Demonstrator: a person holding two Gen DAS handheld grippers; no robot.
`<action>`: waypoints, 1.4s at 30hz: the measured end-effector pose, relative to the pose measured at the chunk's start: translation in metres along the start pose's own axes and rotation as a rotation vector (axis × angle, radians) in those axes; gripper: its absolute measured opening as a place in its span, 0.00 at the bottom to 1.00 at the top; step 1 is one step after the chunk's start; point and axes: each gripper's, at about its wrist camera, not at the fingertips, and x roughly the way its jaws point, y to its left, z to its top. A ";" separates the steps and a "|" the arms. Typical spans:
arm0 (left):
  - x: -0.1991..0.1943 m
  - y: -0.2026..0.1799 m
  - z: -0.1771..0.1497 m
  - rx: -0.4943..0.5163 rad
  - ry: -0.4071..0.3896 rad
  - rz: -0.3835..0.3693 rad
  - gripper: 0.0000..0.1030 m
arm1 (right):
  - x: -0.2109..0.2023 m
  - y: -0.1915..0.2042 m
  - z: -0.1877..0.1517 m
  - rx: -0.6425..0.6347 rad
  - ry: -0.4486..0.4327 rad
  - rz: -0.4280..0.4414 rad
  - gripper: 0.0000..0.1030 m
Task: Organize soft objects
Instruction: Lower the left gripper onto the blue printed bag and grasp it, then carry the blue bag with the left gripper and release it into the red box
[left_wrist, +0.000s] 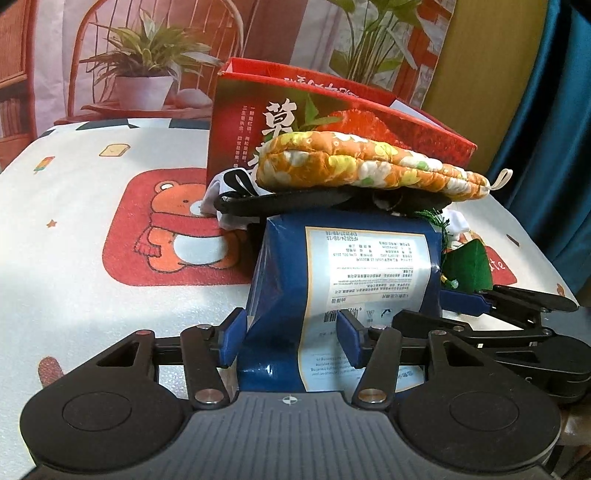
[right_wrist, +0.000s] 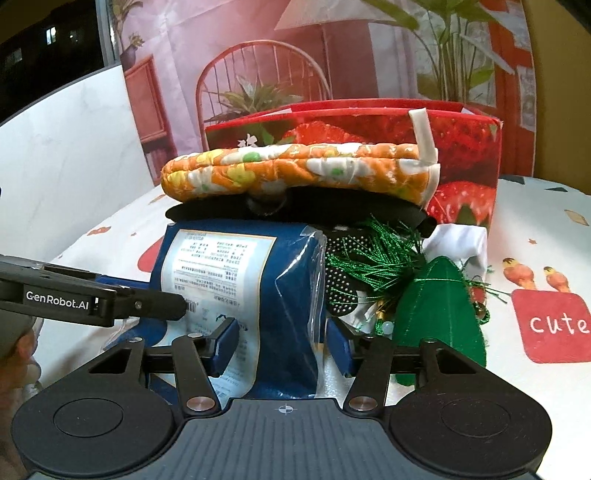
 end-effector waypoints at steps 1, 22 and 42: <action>0.001 -0.001 0.000 0.002 0.002 0.002 0.55 | 0.001 0.000 0.000 -0.002 0.000 0.000 0.48; -0.023 -0.011 0.005 0.029 -0.077 0.004 0.40 | -0.017 0.008 0.010 -0.033 -0.056 0.014 0.33; -0.062 -0.018 0.050 0.036 -0.240 -0.009 0.40 | -0.055 0.025 0.071 -0.163 -0.236 0.006 0.33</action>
